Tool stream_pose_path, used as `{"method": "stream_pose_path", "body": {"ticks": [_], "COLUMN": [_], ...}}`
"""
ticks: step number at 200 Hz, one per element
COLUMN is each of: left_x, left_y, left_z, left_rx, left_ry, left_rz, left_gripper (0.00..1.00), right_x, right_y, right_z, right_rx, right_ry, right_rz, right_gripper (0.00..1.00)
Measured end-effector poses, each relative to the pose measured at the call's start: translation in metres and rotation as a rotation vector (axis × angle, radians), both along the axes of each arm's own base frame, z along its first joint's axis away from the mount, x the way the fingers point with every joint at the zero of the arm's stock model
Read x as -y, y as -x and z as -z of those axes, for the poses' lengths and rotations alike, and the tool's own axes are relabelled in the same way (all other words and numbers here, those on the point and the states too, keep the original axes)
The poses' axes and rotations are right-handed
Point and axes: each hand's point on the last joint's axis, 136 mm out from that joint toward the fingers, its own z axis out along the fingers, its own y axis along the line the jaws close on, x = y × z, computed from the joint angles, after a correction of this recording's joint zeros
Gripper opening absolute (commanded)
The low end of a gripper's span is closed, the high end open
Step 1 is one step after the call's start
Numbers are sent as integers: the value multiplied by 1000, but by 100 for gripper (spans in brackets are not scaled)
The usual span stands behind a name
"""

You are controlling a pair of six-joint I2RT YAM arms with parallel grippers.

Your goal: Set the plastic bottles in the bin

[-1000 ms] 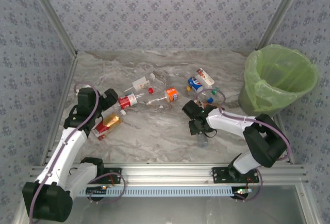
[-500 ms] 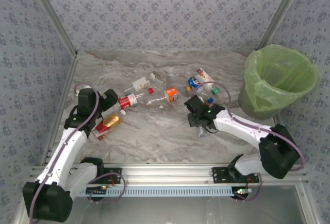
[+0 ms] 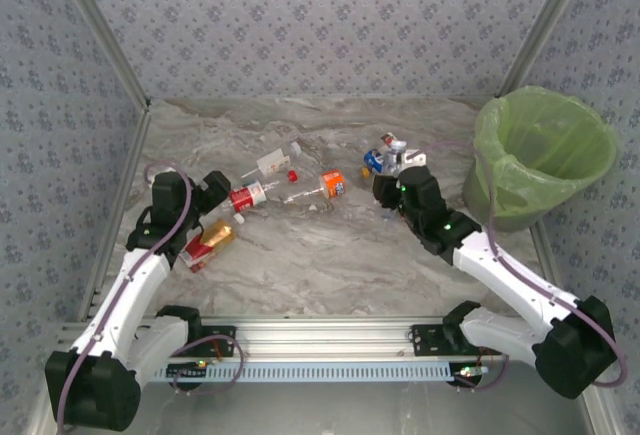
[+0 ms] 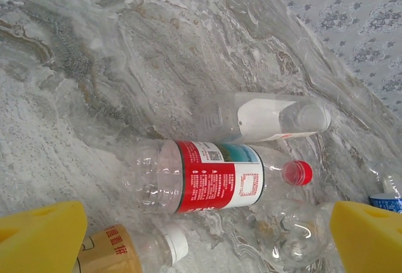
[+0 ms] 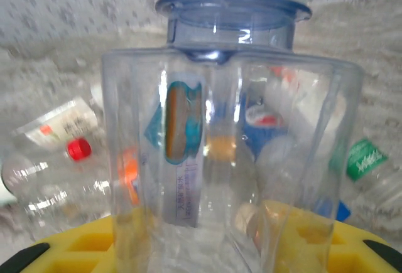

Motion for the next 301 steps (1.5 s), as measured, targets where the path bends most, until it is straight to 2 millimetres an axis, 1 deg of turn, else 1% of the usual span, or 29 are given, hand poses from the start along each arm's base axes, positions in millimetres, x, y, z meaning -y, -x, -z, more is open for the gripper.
{"method": "stream_pose_path", "body": {"ticks": [21,40,63,79,112,148,159,170,186,199,222,238,256,276,301], "left_x": [2,3,6,7,11,14,14,14,14,15,15,15,16,16,17], "left_y": [0,1,0,-3,-7,-8,-8,-9,-10,-10,-11,-10,-10,-10,-10], "left_z": [1,6,10,11,16,20,20,19,18,17,16,18,18,18,18], "left_rx": [-3,-12,-21,-21,-32,-46,-43,-40,-35,-30,-27,-30,-30,-31,-31], "left_ry": [14,26,40,45,54,61,62,63,66,67,70,70,73,75,77], "left_rz": [3,6,11,16,26,39,40,39,38,38,41,42,43,43,46], "left_gripper": [99,99,99,99,99,99,99,99,99,99,99,99,99,99,99], "right_x": [15,27,42,57,96,147,161,181,210,234,275,297,316,333,342], "right_y": [-11,-19,-23,-26,-29,-31,-31,-32,-34,-38,-49,-55,-62,-65,-68], "right_z": [-25,-56,-92,-116,-159,-202,-212,-218,-219,-212,-190,-173,-159,-145,-124], "right_rx": [52,113,185,237,324,380,399,411,406,383,311,247,188,144,87], "right_ry": [-38,-70,-94,-92,-67,-32,-23,-11,12,29,43,43,36,19,3], "right_rz": [24,39,48,70,145,257,290,336,408,464,543,560,549,540,513], "right_gripper": [38,38,38,38,39,39,39,39,40,40,43,45,45,45,46]}}
